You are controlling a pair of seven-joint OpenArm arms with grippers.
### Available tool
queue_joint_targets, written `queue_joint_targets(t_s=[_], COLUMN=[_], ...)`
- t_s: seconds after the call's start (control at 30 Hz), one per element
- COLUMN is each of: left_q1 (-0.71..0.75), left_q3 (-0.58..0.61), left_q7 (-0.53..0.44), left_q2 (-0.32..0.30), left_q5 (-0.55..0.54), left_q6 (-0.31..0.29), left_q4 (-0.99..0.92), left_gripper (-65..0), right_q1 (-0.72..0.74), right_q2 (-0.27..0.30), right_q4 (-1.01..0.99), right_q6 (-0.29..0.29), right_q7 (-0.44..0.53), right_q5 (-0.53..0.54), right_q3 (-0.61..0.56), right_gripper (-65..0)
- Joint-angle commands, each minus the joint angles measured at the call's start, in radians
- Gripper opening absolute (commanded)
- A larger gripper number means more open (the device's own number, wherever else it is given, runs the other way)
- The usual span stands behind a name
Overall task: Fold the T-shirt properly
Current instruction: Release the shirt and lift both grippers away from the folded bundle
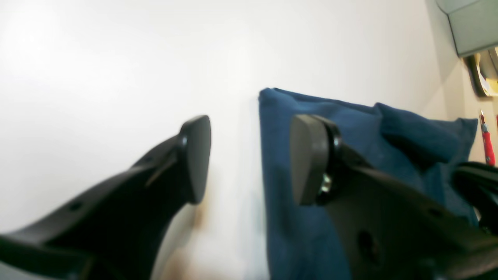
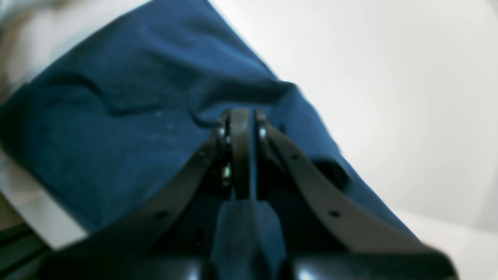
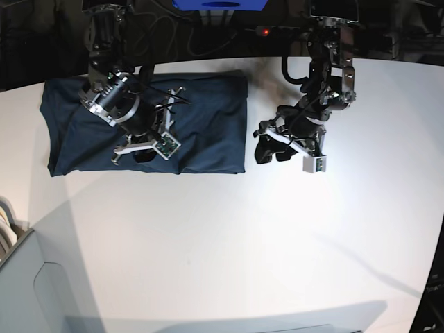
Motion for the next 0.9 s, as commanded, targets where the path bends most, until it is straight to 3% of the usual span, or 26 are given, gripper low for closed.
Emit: queue_joint_targets(t_s=[0.0, 0.2, 0.47, 0.6, 0.77, 0.87], left_q1=[0.001, 0.018, 0.024, 0.021, 0.02, 0.018], left_q3=[-0.007, -0.007, -0.007, -0.007, -0.017, -0.066], left_q7=[-0.015, -0.018, -0.018, -0.018, -0.019, -0.019], left_q2=[-0.004, -0.004, -0.002, -0.007, -0.013, -0.004], left_q5=[-0.012, -0.012, -0.012, -0.012, -0.012, -0.012], left_q6=[-0.012, -0.012, -0.012, -0.012, -0.012, -0.012], left_q4=[0.024, 0.028, 0.025, 0.022, 0.027, 0.028], left_gripper=[-33.6, -33.6, -33.6, -33.6, -33.6, -33.6], right_q1=[0.03, 0.125, 0.211, 0.208, 0.162, 0.157], right_q2=[0.001, 0.004, 0.027, 0.042, 0.105, 0.13], right_q4=[-0.022, -0.187, -0.324, -0.318, -0.212, -0.184], right_q6=[0.014, 0.014, 0.014, 0.014, 0.014, 0.014], right_q7=[0.024, 0.027, 0.027, 0.024, -0.019, -0.04], right_q5=[0.006, 0.006, 0.006, 0.006, 0.008, 0.008], right_q3=[0.001, 0.047, 0.248, 0.353, 0.433, 0.476], right_gripper=[-63.8, -65.0, -65.0, -65.0, -64.8, -60.7])
